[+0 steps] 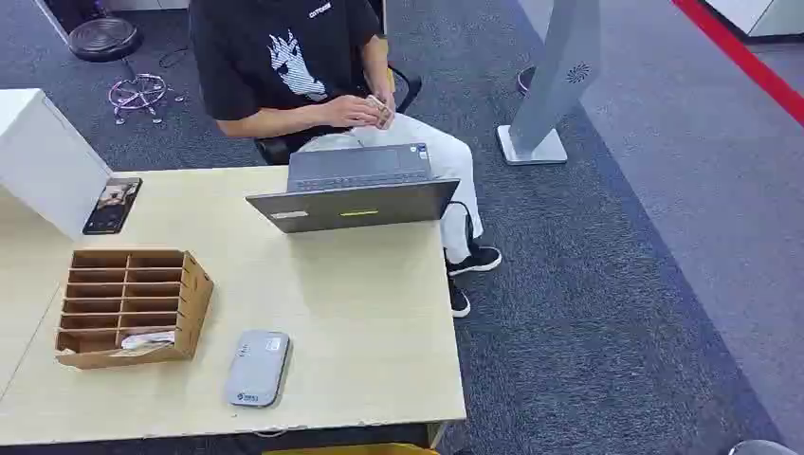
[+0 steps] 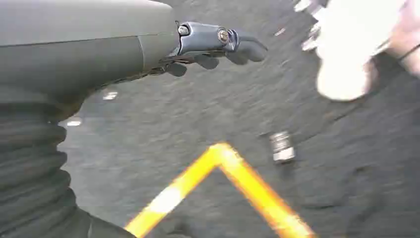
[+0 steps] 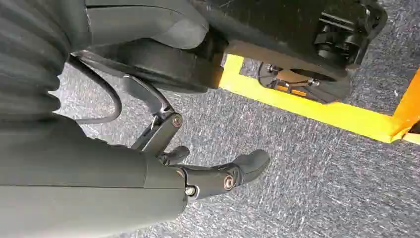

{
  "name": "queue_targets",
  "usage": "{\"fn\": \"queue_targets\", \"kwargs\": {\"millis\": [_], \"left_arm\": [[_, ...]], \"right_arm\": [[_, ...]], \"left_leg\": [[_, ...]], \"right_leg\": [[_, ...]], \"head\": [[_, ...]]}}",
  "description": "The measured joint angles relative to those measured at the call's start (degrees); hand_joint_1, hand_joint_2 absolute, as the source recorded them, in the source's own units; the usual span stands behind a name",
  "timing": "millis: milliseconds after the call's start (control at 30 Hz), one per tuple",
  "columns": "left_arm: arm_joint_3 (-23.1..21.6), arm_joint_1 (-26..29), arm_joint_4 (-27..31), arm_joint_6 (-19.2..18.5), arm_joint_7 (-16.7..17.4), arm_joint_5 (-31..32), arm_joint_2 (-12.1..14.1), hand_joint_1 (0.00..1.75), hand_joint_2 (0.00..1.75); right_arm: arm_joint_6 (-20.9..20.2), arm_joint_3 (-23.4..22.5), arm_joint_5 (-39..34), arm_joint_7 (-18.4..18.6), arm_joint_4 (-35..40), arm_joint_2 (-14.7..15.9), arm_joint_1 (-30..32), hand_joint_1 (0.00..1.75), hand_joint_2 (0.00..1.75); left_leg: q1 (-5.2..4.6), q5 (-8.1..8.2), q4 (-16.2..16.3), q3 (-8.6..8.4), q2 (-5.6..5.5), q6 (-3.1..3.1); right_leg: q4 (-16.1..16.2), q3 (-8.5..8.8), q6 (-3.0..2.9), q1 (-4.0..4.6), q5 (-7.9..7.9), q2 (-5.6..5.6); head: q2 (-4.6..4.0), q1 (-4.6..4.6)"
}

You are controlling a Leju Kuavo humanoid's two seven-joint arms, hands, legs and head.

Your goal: Pass the card to the sensor for recognition and then transmit it.

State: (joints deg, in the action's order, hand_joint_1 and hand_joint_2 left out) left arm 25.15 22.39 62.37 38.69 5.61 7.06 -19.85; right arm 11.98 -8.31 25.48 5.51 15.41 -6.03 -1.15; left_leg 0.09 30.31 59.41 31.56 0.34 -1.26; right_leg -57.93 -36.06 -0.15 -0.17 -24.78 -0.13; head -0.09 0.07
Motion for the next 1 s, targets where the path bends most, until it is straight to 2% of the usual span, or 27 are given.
{"fn": "queue_targets", "kwargs": {"millis": [67, 300, 333, 400, 433, 600, 667, 700, 733, 767, 800, 867, 1000], "left_arm": [[-0.76, 1.50, 4.41, 0.67, -1.93, -0.89, 0.00, 0.00, 1.75], [-0.74, 3.88, 12.54, 1.02, -4.76, -2.40, 0.00, 0.00, 1.75], [-0.65, 3.89, 13.20, 1.02, -5.90, -3.21, 0.02, 0.00, 1.75], [0.27, 2.95, 13.28, 1.05, -10.26, -6.61, 0.02, 0.00, 1.75], [1.48, 1.36, 12.85, 1.07, -14.67, -9.30, 0.04, 0.00, 1.75], [1.50, 1.10, 12.84, 1.07, -14.73, -9.32, 0.04, 0.00, 1.75], [2.06, 0.55, 12.44, 1.11, -16.05, -9.85, 0.04, 0.00, 1.75], [6.64, -3.88, 10.04, 1.24, -21.51, -11.10, 0.02, 0.00, 1.75], [11.18, -6.05, 9.54, 1.26, -24.30, -10.97, 0.39, 0.00, 1.75], [14.13, -7.07, 10.71, 1.26, -26.05, -10.90, 0.94, 0.00, 1.75], [15.57, -6.92, 17.66, 1.26, -27.93, -12.32, 1.14, 0.00, 1.75], [15.54, -6.74, 21.92, 1.26, -27.97, -14.29, 1.14, 0.00, 1.75], [14.75, -6.43, 31.37, 0.47, -30.25, -15.67, 1.11, 0.00, 1.75]], "right_arm": [[0.00, -0.50, -0.50, 0.13, 0.48, 0.00, 0.31, 0.00, 1.75], [0.00, -1.62, -0.11, -0.04, 1.57, -0.02, 1.03, 0.00, 1.75], [0.00, -1.68, 0.33, -0.09, 1.73, -0.02, 1.11, 0.00, 1.75], [0.00, -1.70, 1.88, -0.02, 2.08, -0.07, 1.17, 0.00, 1.75], [0.00, -1.68, 3.02, 0.22, 2.19, -0.09, 1.10, 0.00, 1.75], [0.00, -1.68, 3.20, 0.28, 2.19, -0.09, 1.08, 0.00, 1.75], [0.00, -1.64, 3.53, 0.39, 2.19, -0.09, 1.06, 0.00, 1.75], [0.00, -1.48, 4.94, 0.66, 2.25, -0.09, 0.78, 0.00, 1.75], [-0.07, -1.38, 5.75, 0.76, 2.43, -0.11, 0.34, 0.00, 1.75], [-0.20, -1.38, 6.01, 0.65, 2.49, -0.11, 0.42, 0.00, 1.75], [-0.20, -1.38, 7.43, 0.13, 2.71, -0.11, 0.70, 0.00, 1.75], [-0.20, -1.38, 8.00, 0.13, 2.86, -0.11, 0.85, 0.00, 1.75], [-0.20, -1.68, 9.18, 0.13, 3.15, -0.13, 1.15, 0.00, 1.75]], "left_leg": [[0.00, 0.00, 0.00, 0.00, 0.00, 0.00], [0.01, 0.00, 0.00, 0.00, 0.00, 0.00], [0.01, 0.00, 0.00, 0.00, 0.00, 0.00], [0.00, -0.02, 0.00, -0.01, -0.01, -0.01], [0.00, -0.08, 0.00, 0.02, -0.04, -0.03], [0.00, -0.09, 0.00, 0.02, -0.04, -0.04], [0.00, -0.12, 0.00, 0.03, -0.06, -0.01], [0.01, -0.20, 0.00, 0.08, -0.27, 0.02], [0.00, -0.18, 0.00, -0.06, -0.04, 0.05], [0.01, -0.21, 0.00, -0.07, 0.04, 0.09], [0.03, -0.21, 0.00, -0.04, -0.02, 0.08], [0.04, -0.21, -0.01, -0.03, -0.01, 0.09], [0.02, -0.22, 0.00, -0.03, -0.01, 0.09]], "right_leg": [[0.00, 0.00, 0.00, 0.00, 0.00, 0.00], [-0.01, 0.00, 0.00, 0.00, 0.00, 0.00], [-0.01, 0.00, 0.00, 0.00, 0.00, 0.00], [0.00, 0.00, 0.00, 0.00, 0.00, -0.02], [0.00, 0.01, -0.01, 0.00, 0.02, -0.06], [0.00, 0.01, 0.00, -0.01, 0.02, -0.07], [0.00, 0.01, 0.00, -0.01, 0.03, -0.10], [-0.01, 0.06, -0.01, -0.01, 0.04, -0.33], [0.00, 0.04, -0.09, 0.00, 0.10, -0.18], [-0.02, 0.01, -0.18, 0.02, 0.15, -0.08], [-0.02, 0.01, -0.18, 0.05, 0.15, -0.10], [-0.02, 0.02, -0.18, 0.05, 0.15, -0.10], [-0.02, 0.02, -0.18, 0.04, 0.15, -0.11]], "head": [[0.02, 0.00], [0.00, -0.02], [0.00, -0.02], [0.02, 0.00], [0.00, 0.00], [0.00, 0.00], [0.00, -0.02], [0.02, 0.04], [0.00, 0.13], [0.00, -0.09], [0.00, -0.04], [0.02, -0.02], [0.00, -0.02]]}}
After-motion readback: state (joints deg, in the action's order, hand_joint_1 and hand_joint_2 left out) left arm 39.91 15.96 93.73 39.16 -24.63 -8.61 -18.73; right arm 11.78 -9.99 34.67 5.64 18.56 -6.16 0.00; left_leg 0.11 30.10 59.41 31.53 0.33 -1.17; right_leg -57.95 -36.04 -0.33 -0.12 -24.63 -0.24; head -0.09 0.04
